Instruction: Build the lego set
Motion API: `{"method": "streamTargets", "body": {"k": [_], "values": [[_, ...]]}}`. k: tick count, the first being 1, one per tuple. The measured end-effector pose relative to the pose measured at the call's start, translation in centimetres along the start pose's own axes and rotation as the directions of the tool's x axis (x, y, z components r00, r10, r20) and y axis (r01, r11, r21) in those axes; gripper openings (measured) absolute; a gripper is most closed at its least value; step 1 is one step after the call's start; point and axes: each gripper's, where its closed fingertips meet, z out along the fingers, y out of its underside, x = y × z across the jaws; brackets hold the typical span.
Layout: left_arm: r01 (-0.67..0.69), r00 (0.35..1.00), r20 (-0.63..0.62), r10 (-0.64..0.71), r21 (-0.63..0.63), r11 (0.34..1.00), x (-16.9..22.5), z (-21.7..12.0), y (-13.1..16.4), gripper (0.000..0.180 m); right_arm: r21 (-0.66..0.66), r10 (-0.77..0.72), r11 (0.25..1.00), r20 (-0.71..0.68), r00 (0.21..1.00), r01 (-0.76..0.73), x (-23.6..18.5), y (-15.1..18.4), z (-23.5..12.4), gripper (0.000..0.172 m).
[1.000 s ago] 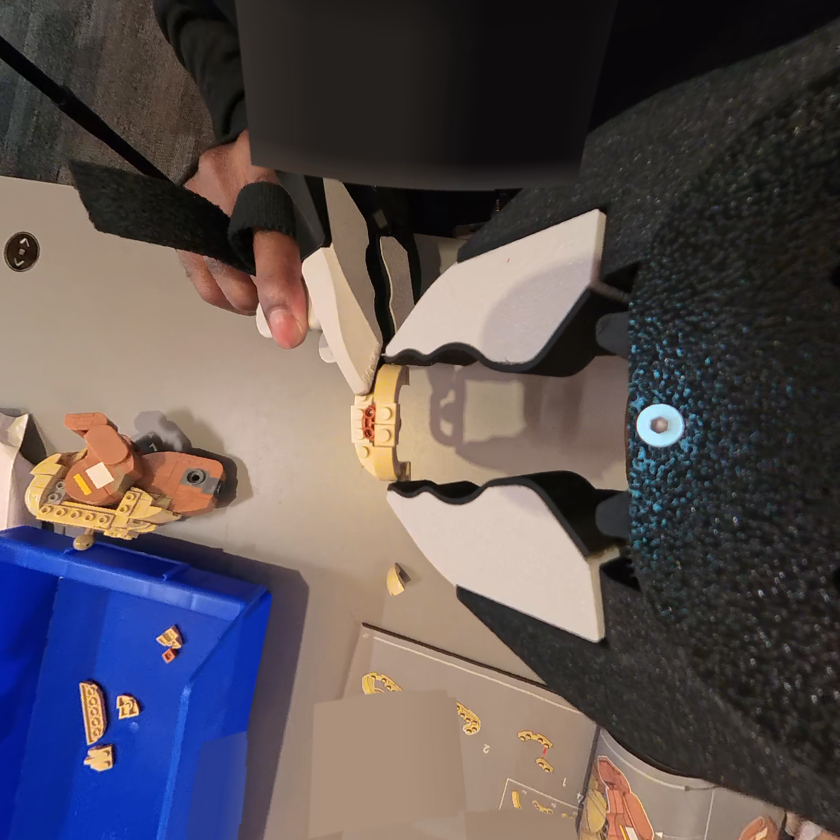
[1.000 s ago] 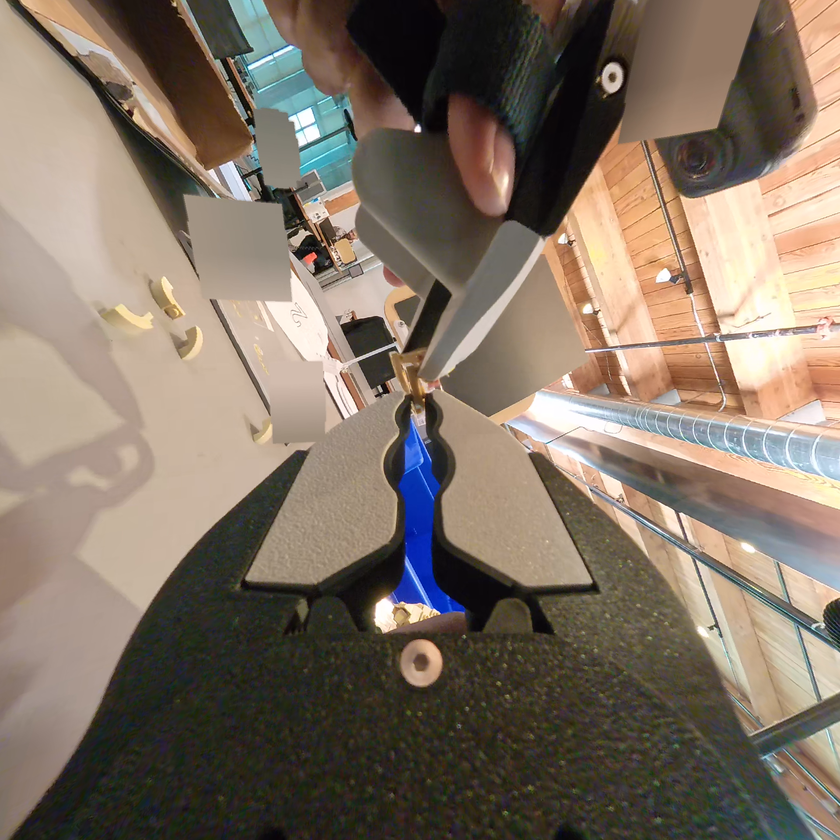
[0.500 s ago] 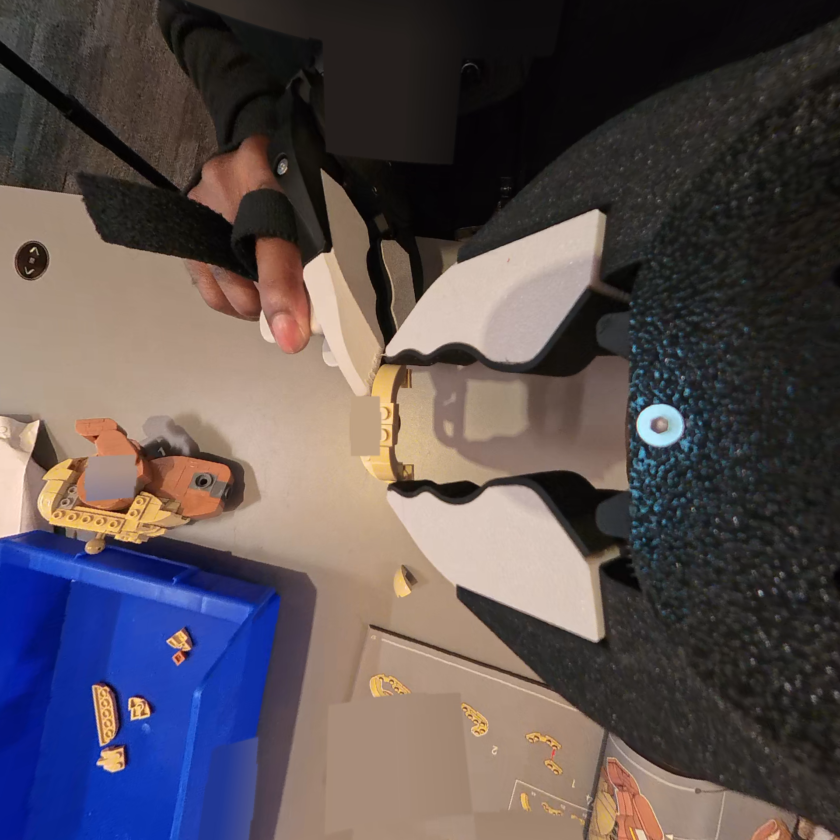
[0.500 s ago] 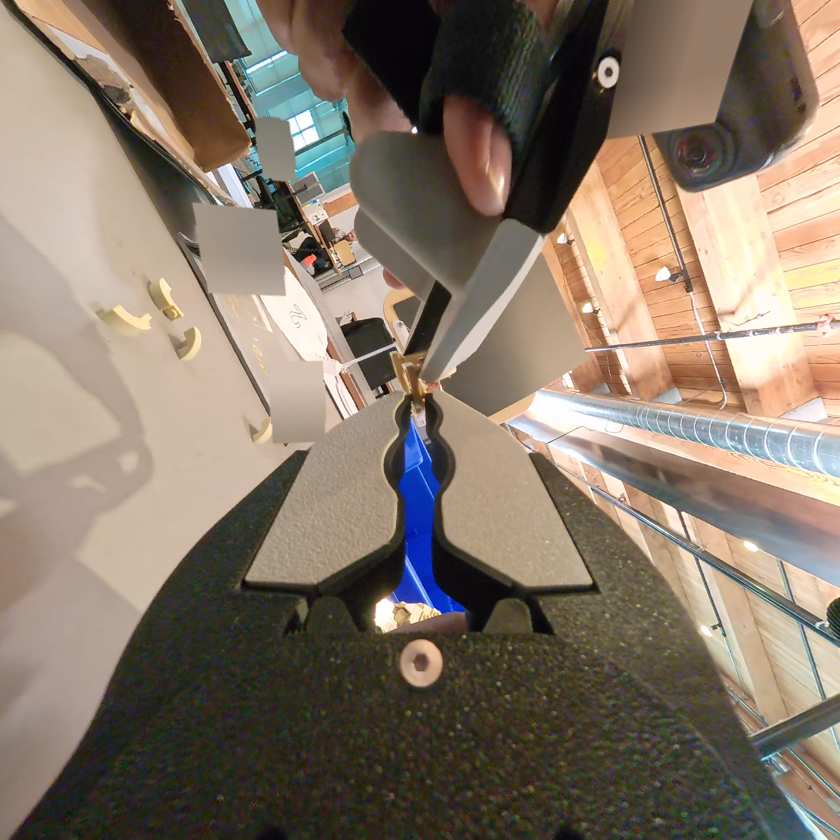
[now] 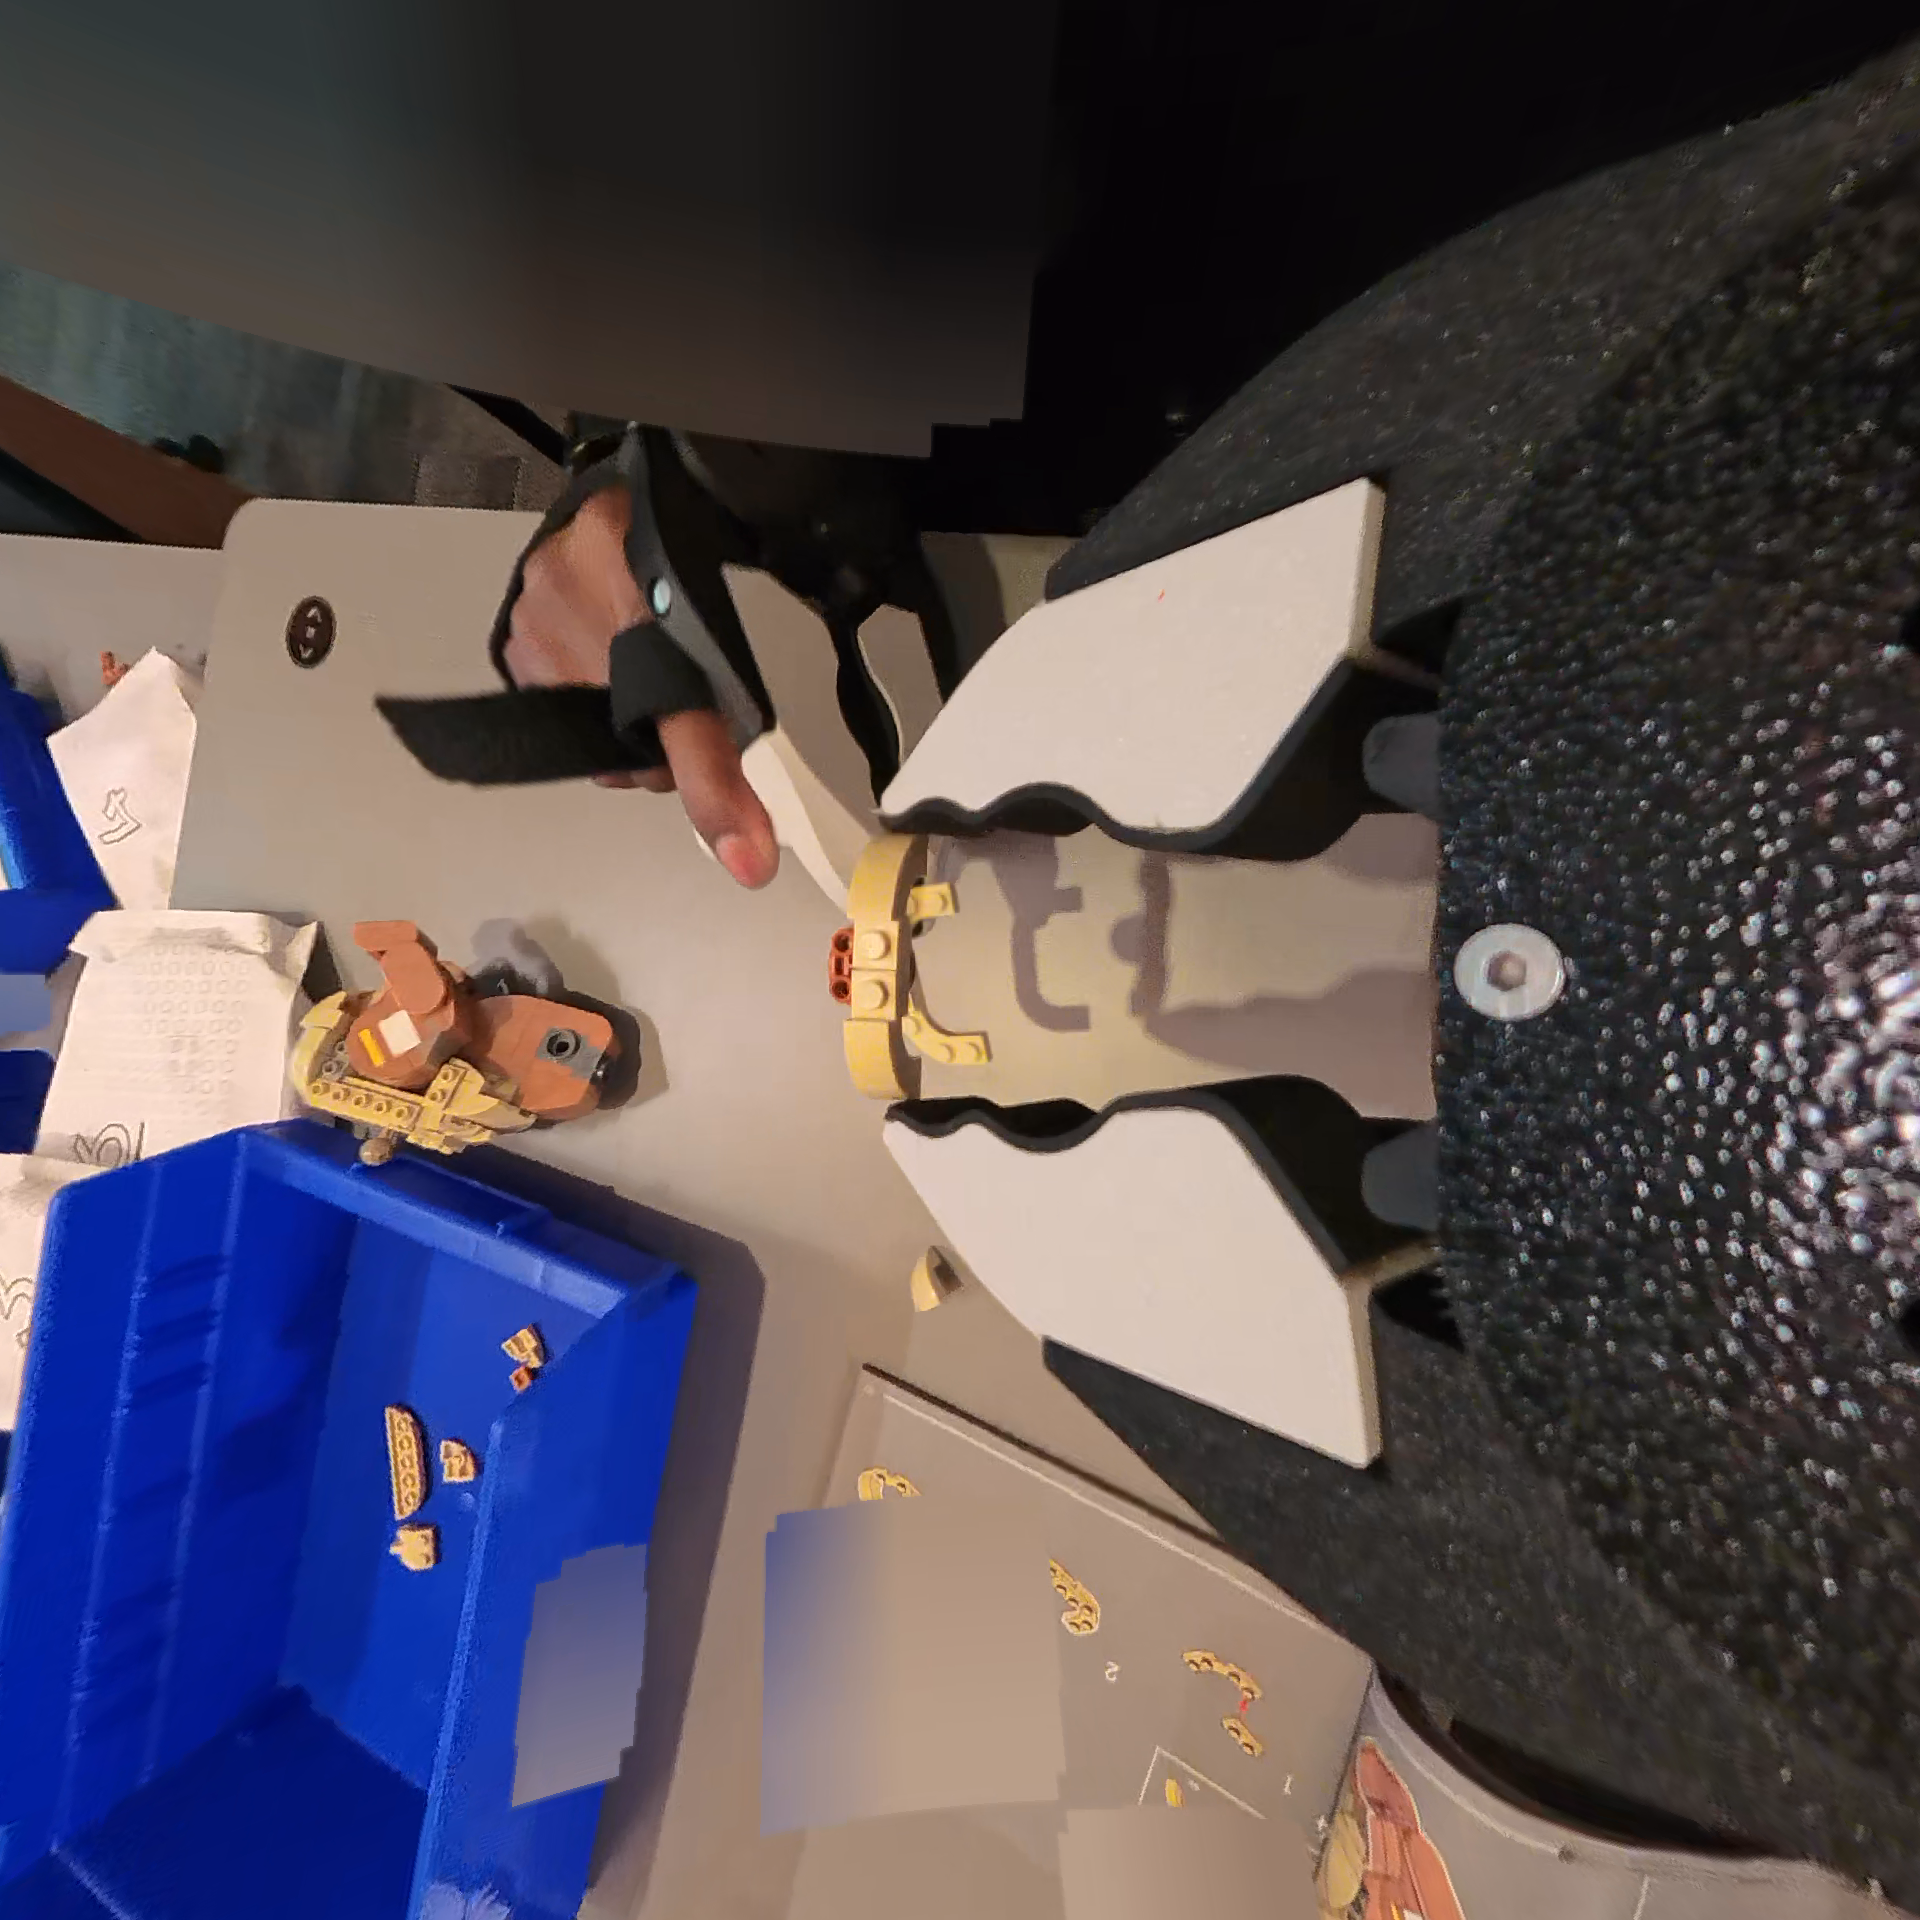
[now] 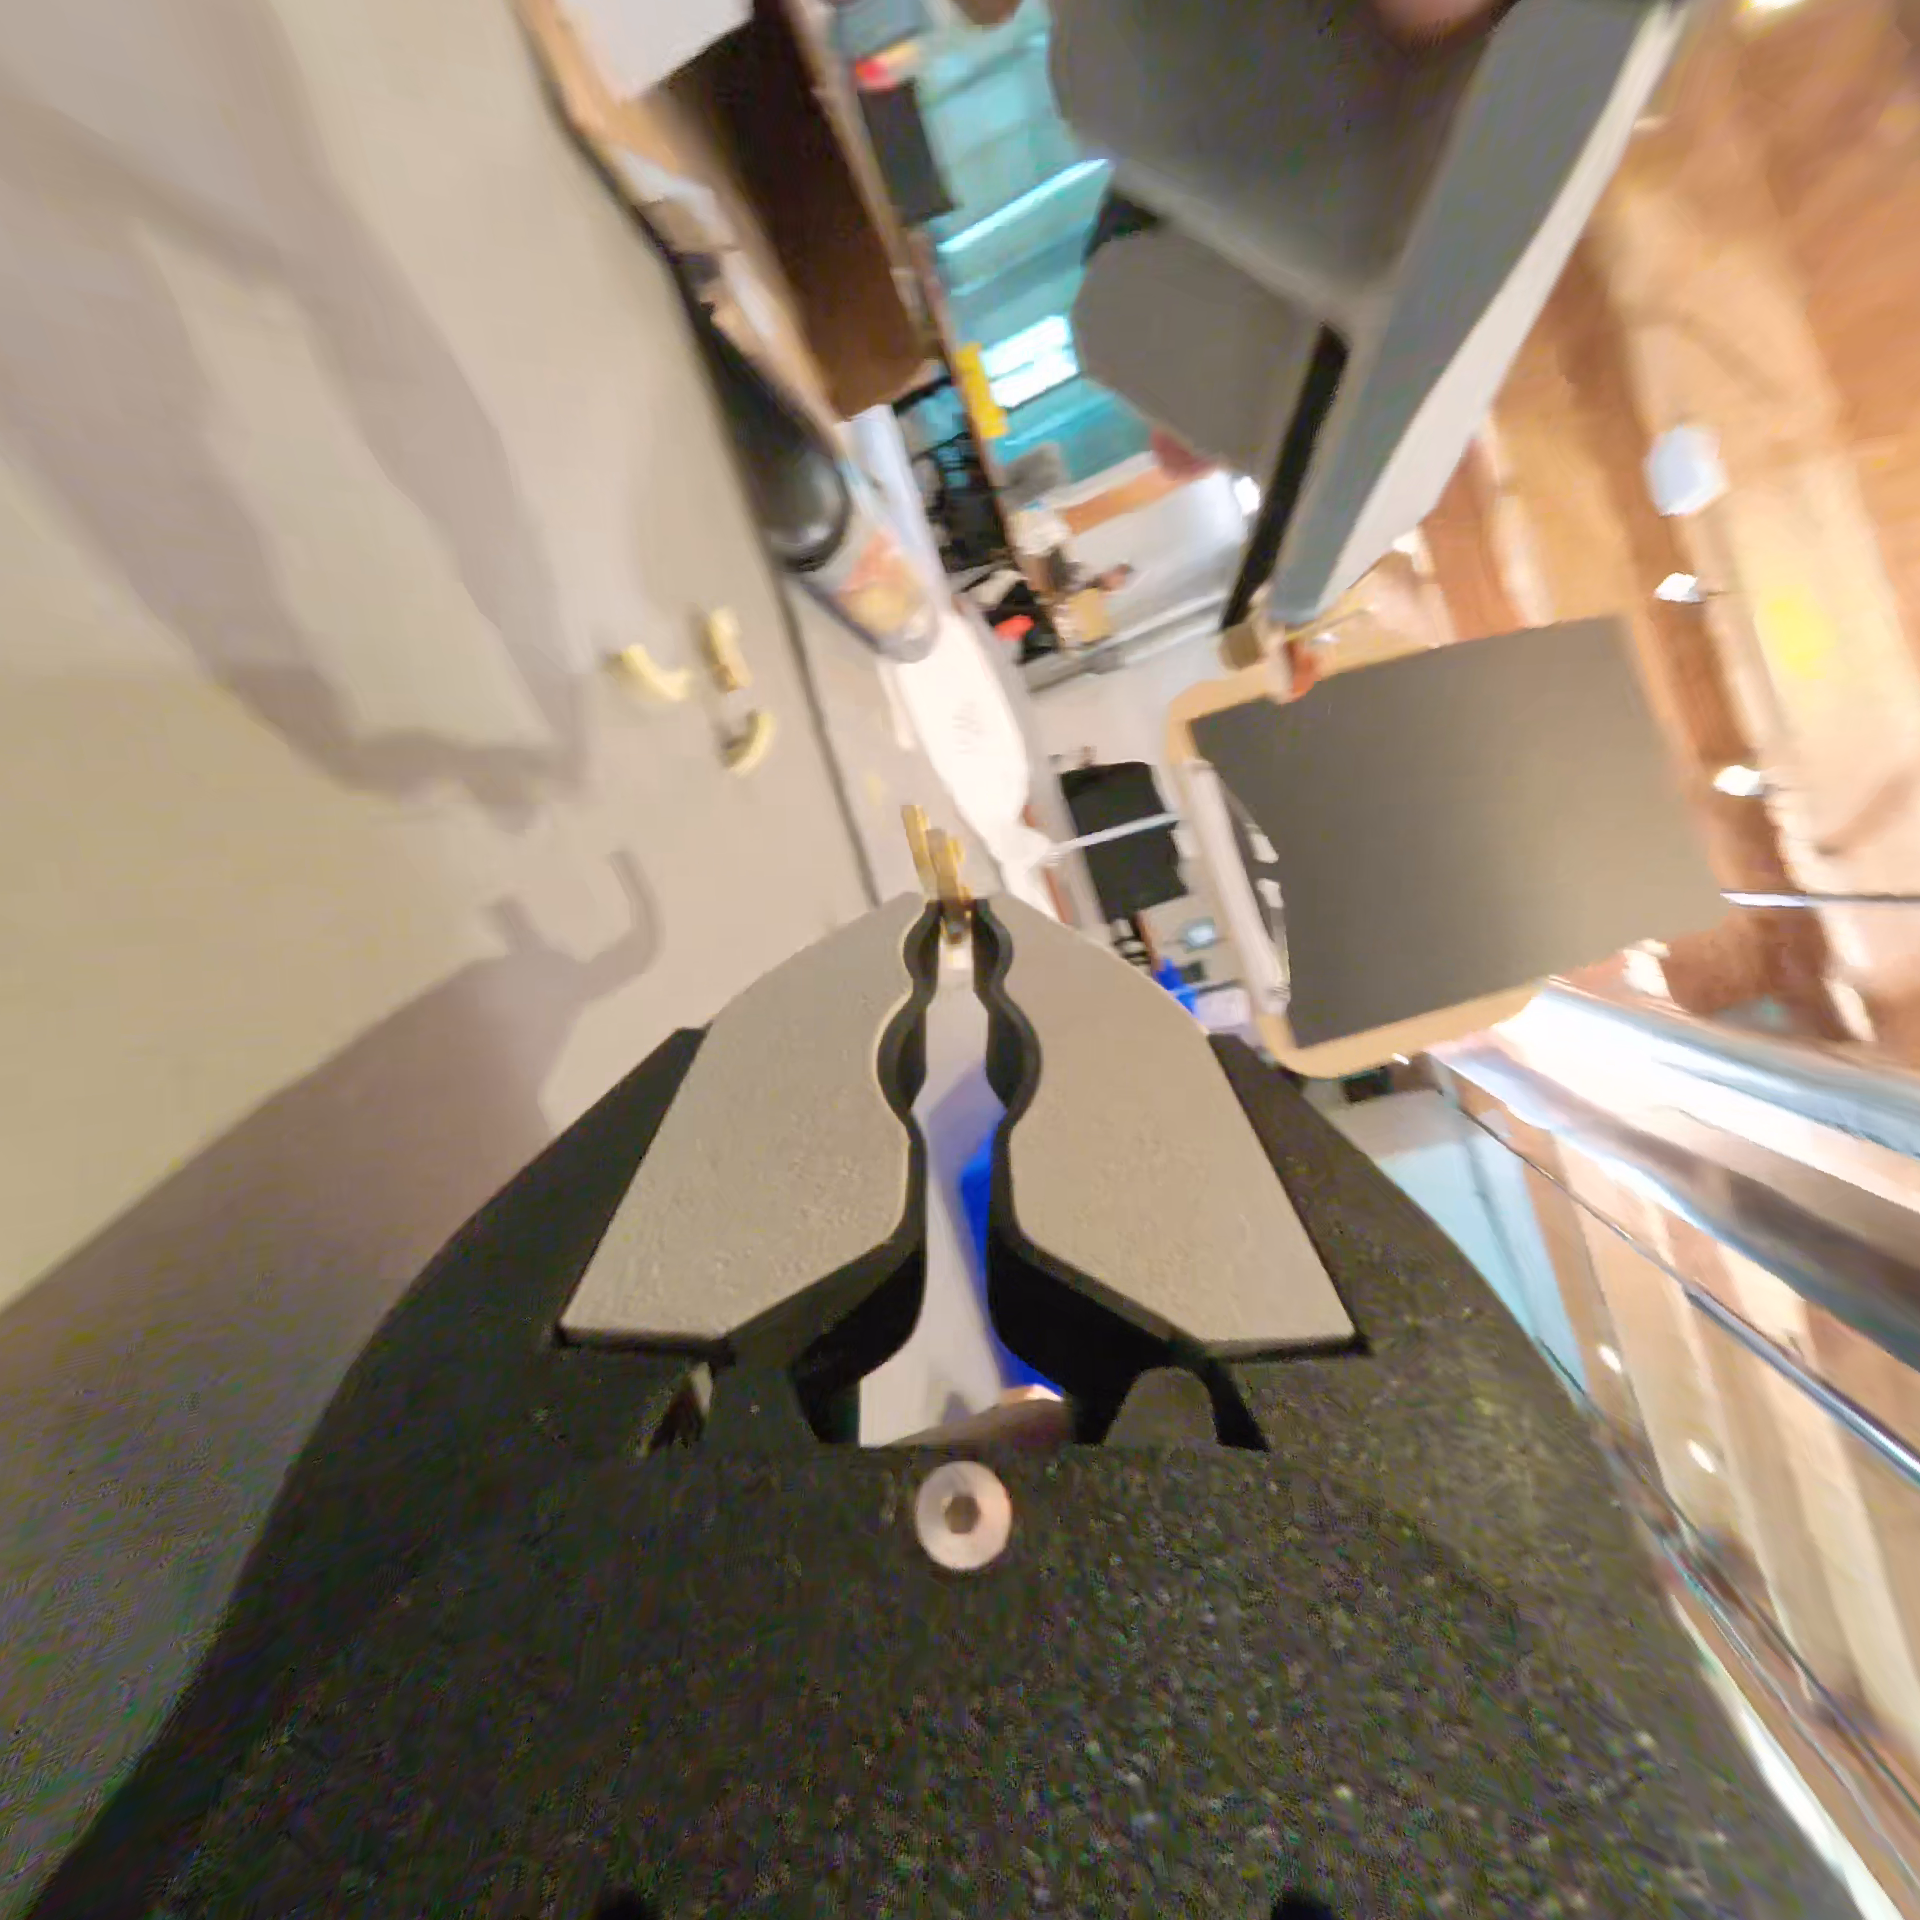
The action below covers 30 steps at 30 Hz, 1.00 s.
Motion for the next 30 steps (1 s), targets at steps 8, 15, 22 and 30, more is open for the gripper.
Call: {"method": "streamTargets", "body": {"k": [8,15,22,30], "values": [[0.012,1.000,-0.015,-0.011,0.033,0.999,0.2,0.1,4.9,0.048,0.032,-0.157,0.988,0.225,0.962,0.153,-4.4,1.0,0.1,0.005],[0.017,1.000,-0.026,-0.017,0.030,0.999,0.1,0.4,6.6,0.048,0.070,-0.170,0.985,0.245,0.955,0.158,-4.5,1.0,-0.2,0.006],[0.034,0.999,-0.040,-0.032,0.047,0.998,-0.2,0.8,6.7,0.048,0.060,-0.179,0.984,0.247,0.952,0.169,-4.3,1.4,-0.2,0.005],[0.073,0.996,-0.053,-0.070,0.047,0.996,-0.3,1.8,6.8,0.048,0.042,-0.181,0.983,0.224,0.957,0.176,-4.1,1.6,0.0,0.006]]}}
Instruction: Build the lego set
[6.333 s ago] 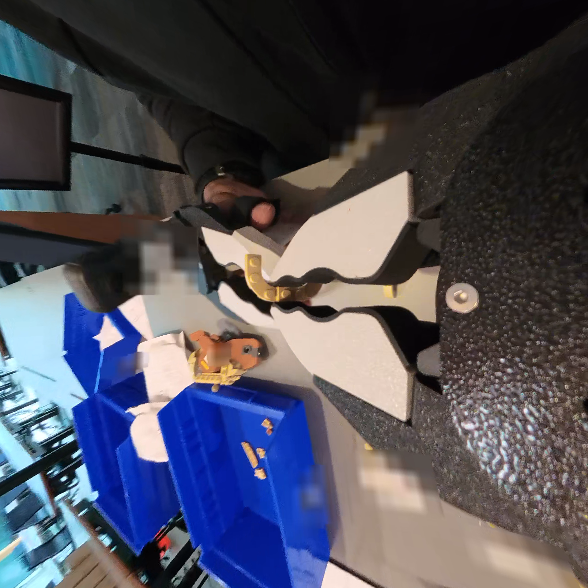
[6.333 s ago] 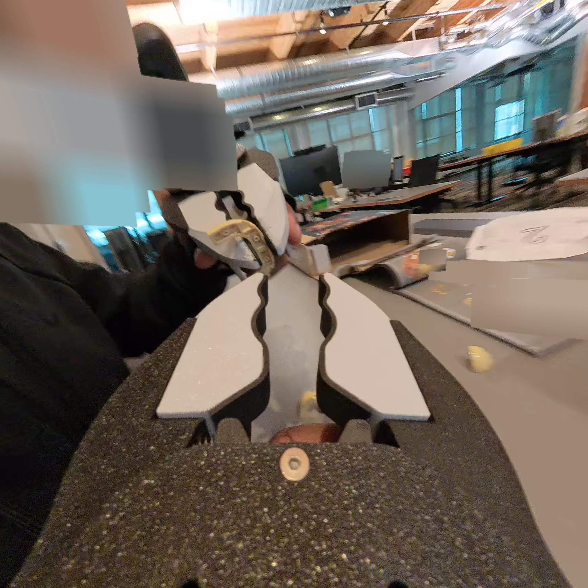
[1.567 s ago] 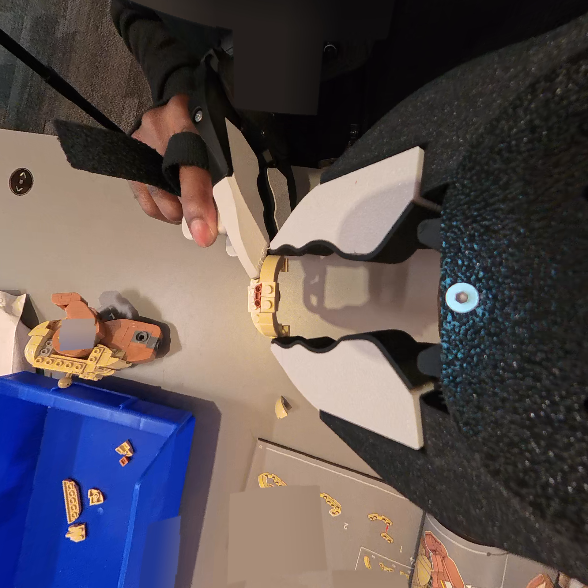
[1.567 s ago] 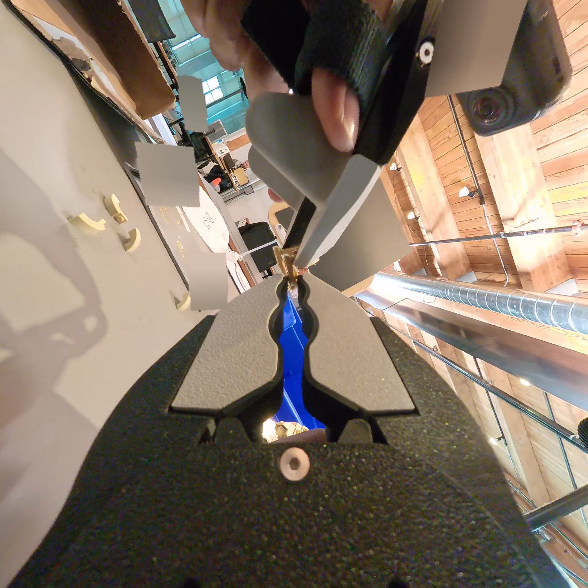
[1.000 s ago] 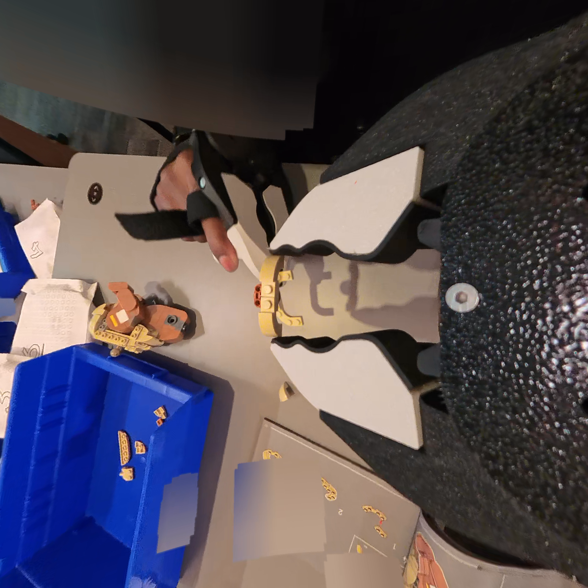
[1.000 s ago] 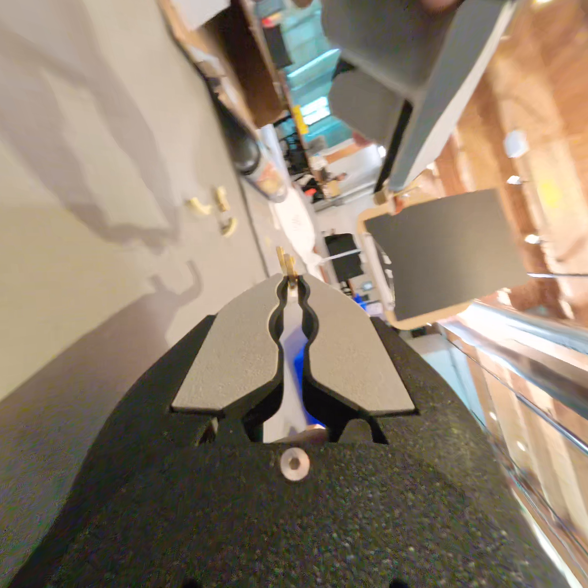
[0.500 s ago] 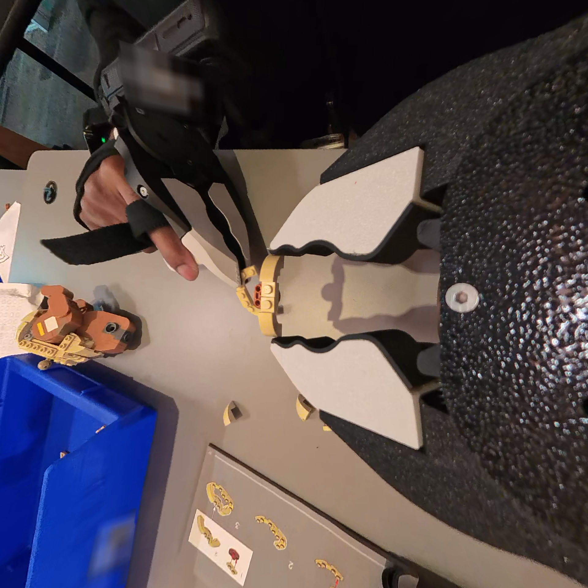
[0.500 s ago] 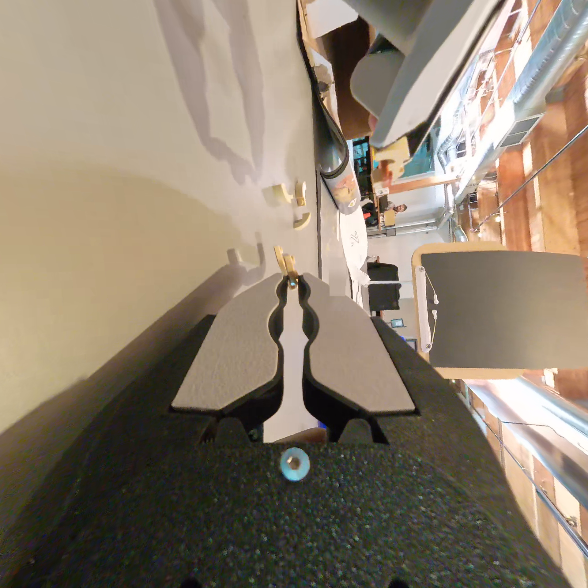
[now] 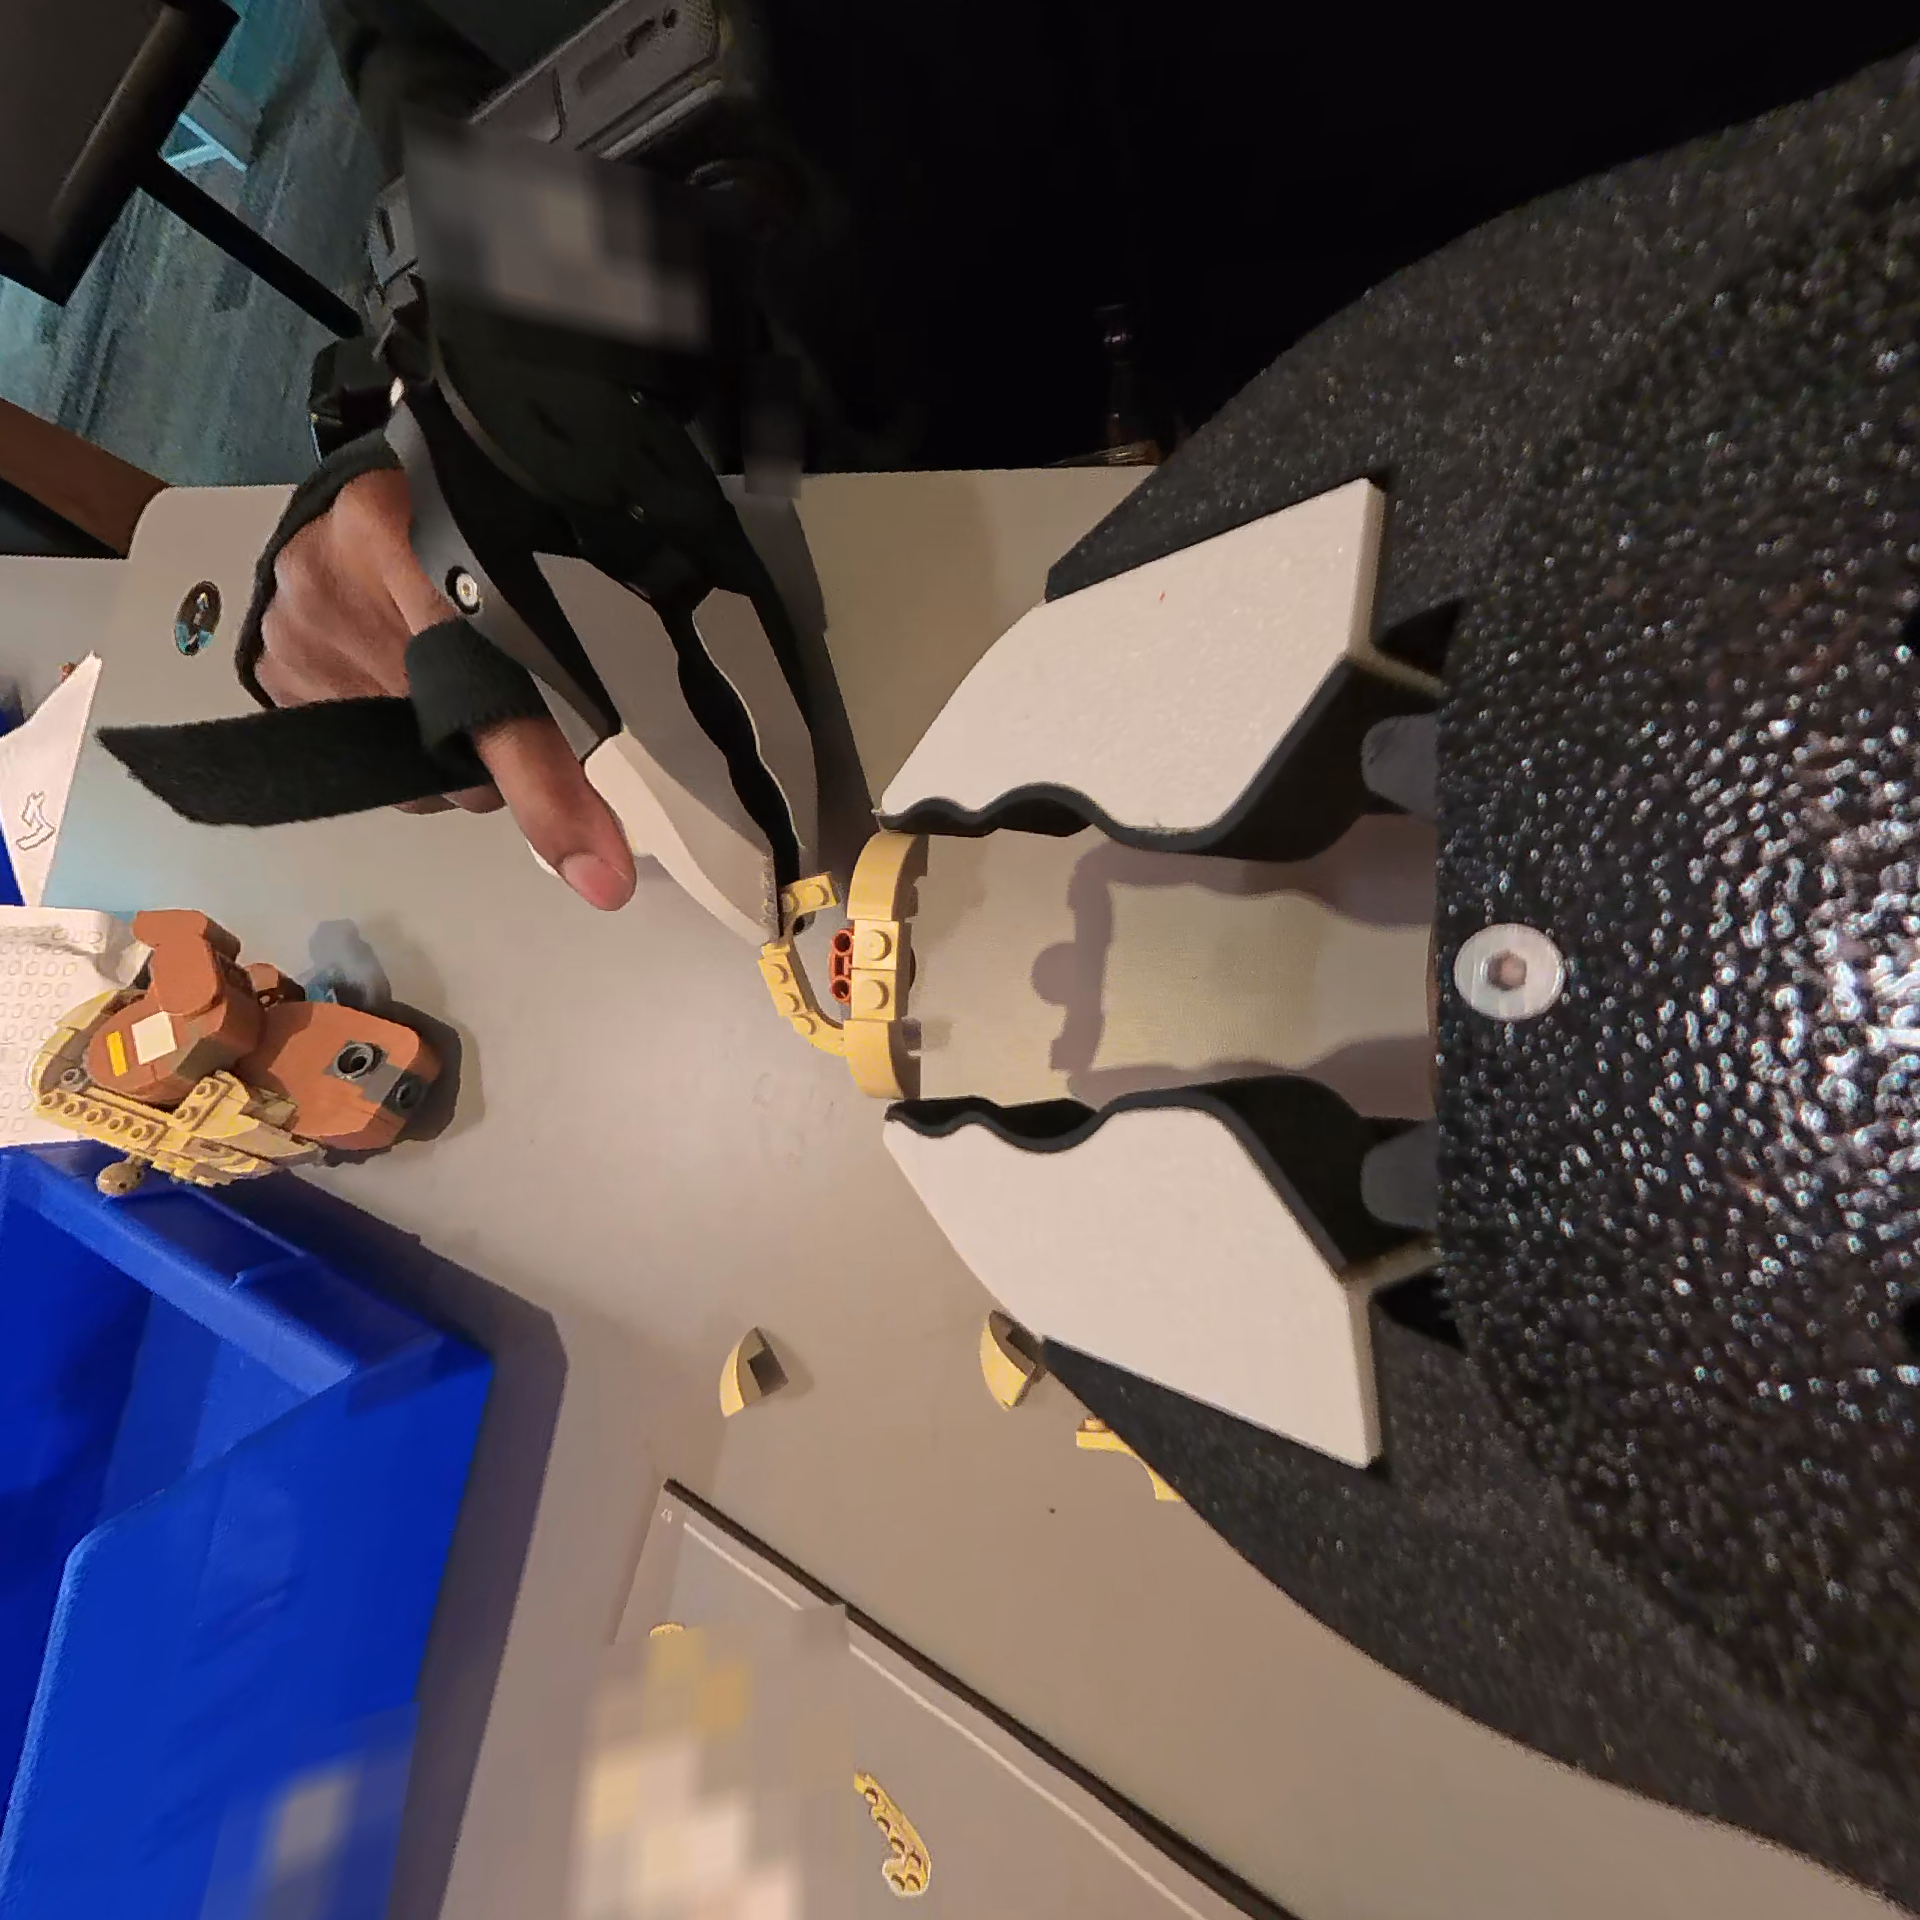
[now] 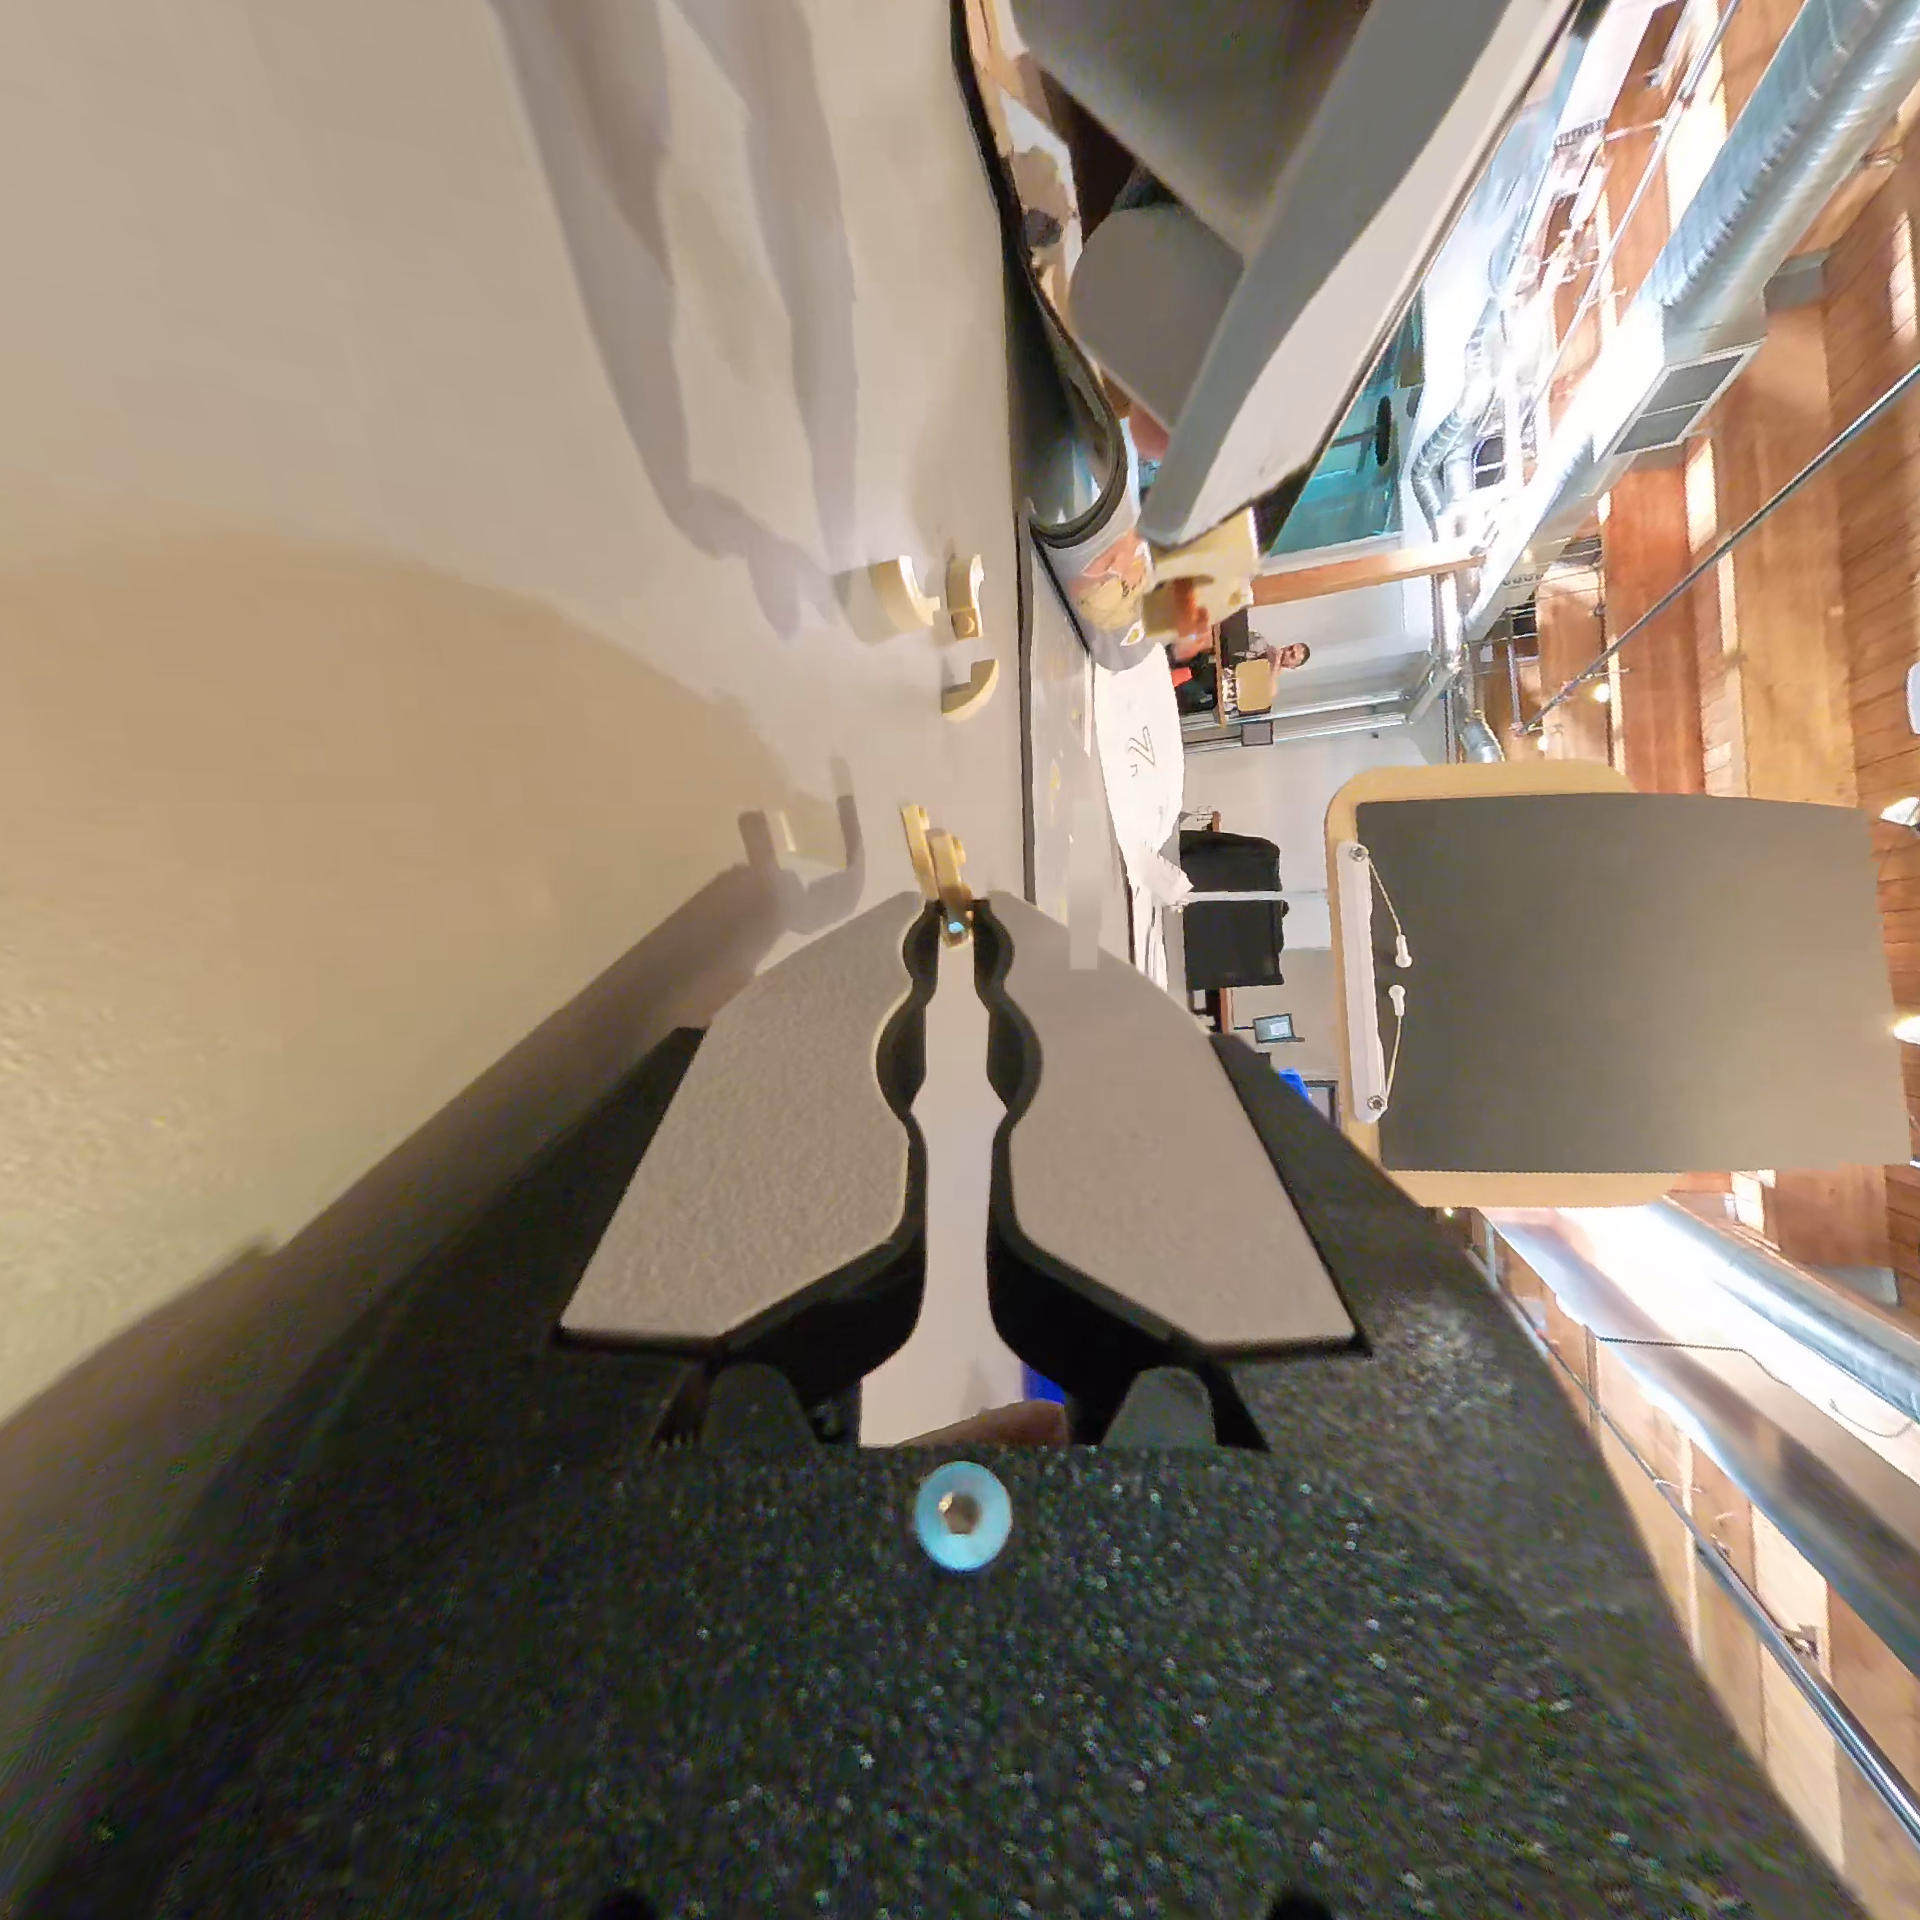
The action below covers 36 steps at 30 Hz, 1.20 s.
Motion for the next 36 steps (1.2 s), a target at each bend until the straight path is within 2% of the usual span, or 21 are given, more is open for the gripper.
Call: {"method": "streamTargets", "body": {"k": [13,24,31,36], "values": [[0.010,1.000,-0.011,-0.009,0.003,1.000,0.1,0.9,0.1,0.048,0.009,0.033,0.999,0.003,0.999,-0.033,0.1,0.1,0.1,0.005],[0.004,1.000,0.001,-0.004,0.018,1.000,0.1,0.5,0.3,0.048,0.117,0.104,0.985,0.188,0.977,-0.127,-1.2,-0.5,-0.3,0.007],[-0.032,0.999,-0.012,0.033,0.029,0.999,0.0,0.4,0.6,0.048,0.150,0.129,0.974,0.239,0.962,-0.168,-1.4,-0.6,-1.1,0.022],[-0.134,0.987,-0.086,0.135,0.015,0.991,0.6,0.2,0.7,0.048,0.153,0.143,0.969,0.280,0.949,-0.192,-1.2,-0.2,-1.9,0.038]]}}
